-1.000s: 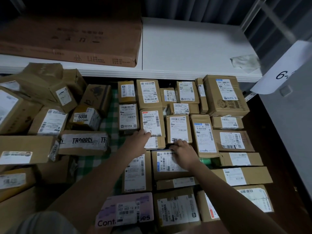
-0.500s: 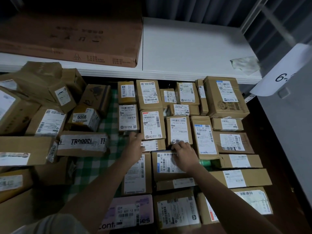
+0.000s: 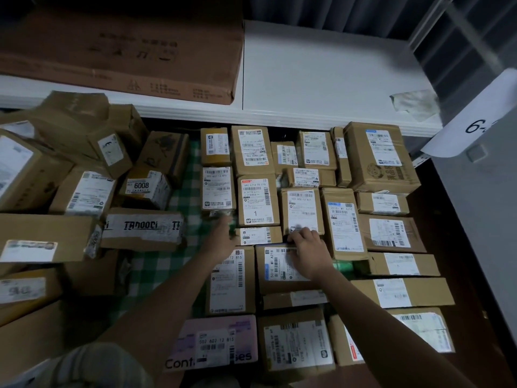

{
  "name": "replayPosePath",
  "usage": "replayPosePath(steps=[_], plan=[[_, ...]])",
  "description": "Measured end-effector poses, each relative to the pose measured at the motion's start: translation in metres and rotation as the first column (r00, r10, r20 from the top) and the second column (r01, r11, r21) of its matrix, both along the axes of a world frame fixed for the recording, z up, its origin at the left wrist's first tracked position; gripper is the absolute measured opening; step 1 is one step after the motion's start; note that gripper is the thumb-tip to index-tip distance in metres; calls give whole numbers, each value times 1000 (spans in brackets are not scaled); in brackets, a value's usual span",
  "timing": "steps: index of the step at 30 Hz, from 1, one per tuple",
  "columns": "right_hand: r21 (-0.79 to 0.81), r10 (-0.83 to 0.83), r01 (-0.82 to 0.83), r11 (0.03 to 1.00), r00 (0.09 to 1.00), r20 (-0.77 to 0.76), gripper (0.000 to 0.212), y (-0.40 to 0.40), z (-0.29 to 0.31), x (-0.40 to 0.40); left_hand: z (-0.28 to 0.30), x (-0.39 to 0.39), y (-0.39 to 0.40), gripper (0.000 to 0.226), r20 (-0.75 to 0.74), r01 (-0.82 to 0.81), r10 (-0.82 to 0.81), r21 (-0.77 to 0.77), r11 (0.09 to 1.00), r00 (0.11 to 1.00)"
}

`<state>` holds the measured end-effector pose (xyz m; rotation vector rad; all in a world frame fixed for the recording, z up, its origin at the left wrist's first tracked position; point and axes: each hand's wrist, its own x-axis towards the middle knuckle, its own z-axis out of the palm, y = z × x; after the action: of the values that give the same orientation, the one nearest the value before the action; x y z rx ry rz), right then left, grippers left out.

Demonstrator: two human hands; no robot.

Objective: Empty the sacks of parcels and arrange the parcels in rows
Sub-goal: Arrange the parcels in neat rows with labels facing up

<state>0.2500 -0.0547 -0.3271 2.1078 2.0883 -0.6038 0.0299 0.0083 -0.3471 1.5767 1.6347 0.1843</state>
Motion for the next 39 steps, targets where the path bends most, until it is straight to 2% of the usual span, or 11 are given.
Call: replayPosePath(steps=[3, 5, 10, 14, 18, 21, 23, 27, 30, 33, 39], plan=[[77, 38, -37, 996, 999, -11, 41, -2, 1, -8, 3, -17, -5, 36, -90, 125, -129, -44, 991, 988], [70, 66, -64, 996, 997, -36, 41, -4, 1, -14, 3, -26, -9, 50, -83, 175, -185, -115, 978, 979], [50, 80, -76, 996, 992, -102, 42, -3, 5, -24, 4, -47, -20, 71, -7, 123, -129, -250, 960, 992], [41, 186, -181, 983, 955, -230, 43, -12, 12, -33, 4, -49, -34, 55, 29, 94, -90, -248, 964, 996], [-106, 256, -294, 950, 926, -276, 47, -30, 17, -40, 8, -53, -50, 72, 88, 39, -21, -216, 976, 996], [-190, 333, -382, 904, 911, -244, 45, -42, 20, -39, 14, -61, -64, 78, 47, 116, -110, -142, 983, 993], [-190, 395, -426, 885, 901, -181, 48, -49, 22, -37, 13, -72, -74, 93, -38, 216, -226, -179, 960, 973], [-65, 463, -475, 877, 875, -144, 63, -65, 17, -36, 0, -98, -96, 139, -222, 287, -399, -409, 866, 889], [63, 563, -560, 826, 823, -71, 81, -79, 12, -37, -4, -106, -108, 135, -228, 269, -392, -430, 862, 891], [38, 648, -651, 758, 759, 66, 102, -95, 4, -37, -8, -106, -114, 128, -198, 246, -360, -436, 865, 912], [-98, 564, -555, 826, 810, 164, 135, -106, -9, -32, -16, -101, -119, 117, -161, 196, -286, -423, 885, 944]])
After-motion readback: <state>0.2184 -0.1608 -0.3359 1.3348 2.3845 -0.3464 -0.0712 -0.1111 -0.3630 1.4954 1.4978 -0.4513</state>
